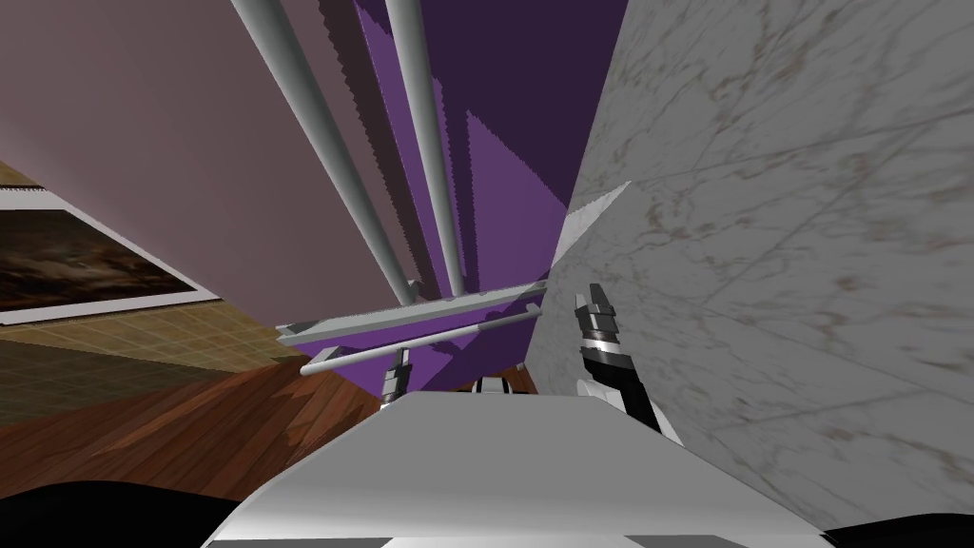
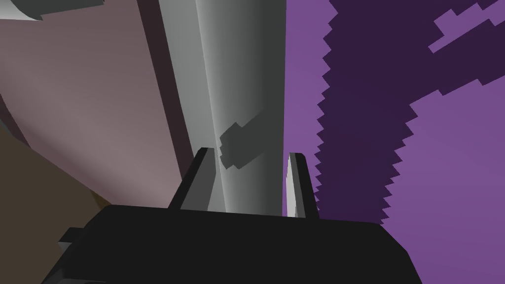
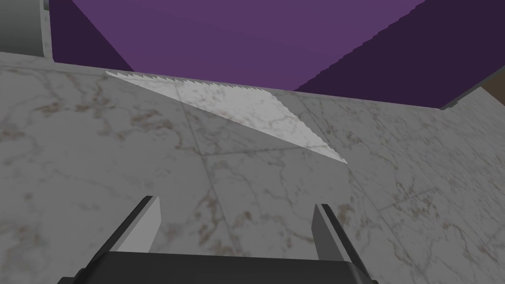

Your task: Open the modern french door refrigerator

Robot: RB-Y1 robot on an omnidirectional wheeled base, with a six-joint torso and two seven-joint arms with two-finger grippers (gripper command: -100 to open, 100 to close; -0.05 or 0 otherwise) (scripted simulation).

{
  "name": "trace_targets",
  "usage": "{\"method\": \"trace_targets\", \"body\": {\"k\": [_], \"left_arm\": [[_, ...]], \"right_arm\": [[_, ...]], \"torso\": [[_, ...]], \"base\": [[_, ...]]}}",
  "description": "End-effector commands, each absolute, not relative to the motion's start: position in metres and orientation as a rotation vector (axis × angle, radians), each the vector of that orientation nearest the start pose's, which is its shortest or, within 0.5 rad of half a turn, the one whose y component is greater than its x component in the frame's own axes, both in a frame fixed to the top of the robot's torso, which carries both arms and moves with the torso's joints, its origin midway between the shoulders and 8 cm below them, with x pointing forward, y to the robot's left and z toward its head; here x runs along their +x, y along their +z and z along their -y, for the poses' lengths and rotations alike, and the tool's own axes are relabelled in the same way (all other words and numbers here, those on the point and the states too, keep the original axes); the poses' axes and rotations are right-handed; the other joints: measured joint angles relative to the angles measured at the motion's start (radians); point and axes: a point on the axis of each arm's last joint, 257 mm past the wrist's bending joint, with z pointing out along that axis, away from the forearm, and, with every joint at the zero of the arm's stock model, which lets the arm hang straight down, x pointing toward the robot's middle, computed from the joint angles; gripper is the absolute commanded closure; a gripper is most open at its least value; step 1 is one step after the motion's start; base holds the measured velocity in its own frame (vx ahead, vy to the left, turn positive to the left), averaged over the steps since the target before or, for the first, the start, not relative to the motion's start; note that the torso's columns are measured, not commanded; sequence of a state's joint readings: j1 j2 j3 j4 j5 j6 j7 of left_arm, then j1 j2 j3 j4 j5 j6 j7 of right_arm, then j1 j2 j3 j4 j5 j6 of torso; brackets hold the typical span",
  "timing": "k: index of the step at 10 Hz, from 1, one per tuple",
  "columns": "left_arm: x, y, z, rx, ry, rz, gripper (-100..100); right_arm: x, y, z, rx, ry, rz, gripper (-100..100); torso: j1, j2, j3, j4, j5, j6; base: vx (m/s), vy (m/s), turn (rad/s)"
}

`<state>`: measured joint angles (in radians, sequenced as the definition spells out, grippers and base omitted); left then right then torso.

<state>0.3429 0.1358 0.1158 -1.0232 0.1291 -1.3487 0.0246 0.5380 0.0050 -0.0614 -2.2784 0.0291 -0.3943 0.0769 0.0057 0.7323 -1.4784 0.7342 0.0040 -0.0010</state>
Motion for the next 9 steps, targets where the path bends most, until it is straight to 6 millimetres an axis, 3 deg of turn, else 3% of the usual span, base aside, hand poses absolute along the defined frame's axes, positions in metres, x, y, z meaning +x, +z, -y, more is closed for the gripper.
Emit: {"method": "trace_targets", "body": {"k": [1, 4, 9], "left_arm": [[0.298, -0.270, -0.384, -0.862, -1.129, -0.756, 100], [0.306, -0.265, -0.396, -0.871, -1.129, -0.771, 100], [0.296, -0.263, -0.398, -0.868, -1.141, -0.778, 100]], "right_arm": [[0.353, -0.009, 0.307, 0.718, 1.103, -0.736, 0], [0.353, -0.009, 0.307, 0.718, 1.103, -0.736, 0], [0.353, -0.009, 0.307, 0.718, 1.103, -0.736, 0]], "torso": [[-0.004, 0.007, 0.004, 0.002, -0.002, -0.001], [-0.007, 0.011, 0.006, 0.005, -0.004, 0.000], [-0.008, 0.010, 0.005, 0.005, -0.005, 0.000]], "base": [[-0.128, -0.084, 0.041], [-0.169, -0.102, 0.038], [-0.145, -0.057, 0.026]]}}
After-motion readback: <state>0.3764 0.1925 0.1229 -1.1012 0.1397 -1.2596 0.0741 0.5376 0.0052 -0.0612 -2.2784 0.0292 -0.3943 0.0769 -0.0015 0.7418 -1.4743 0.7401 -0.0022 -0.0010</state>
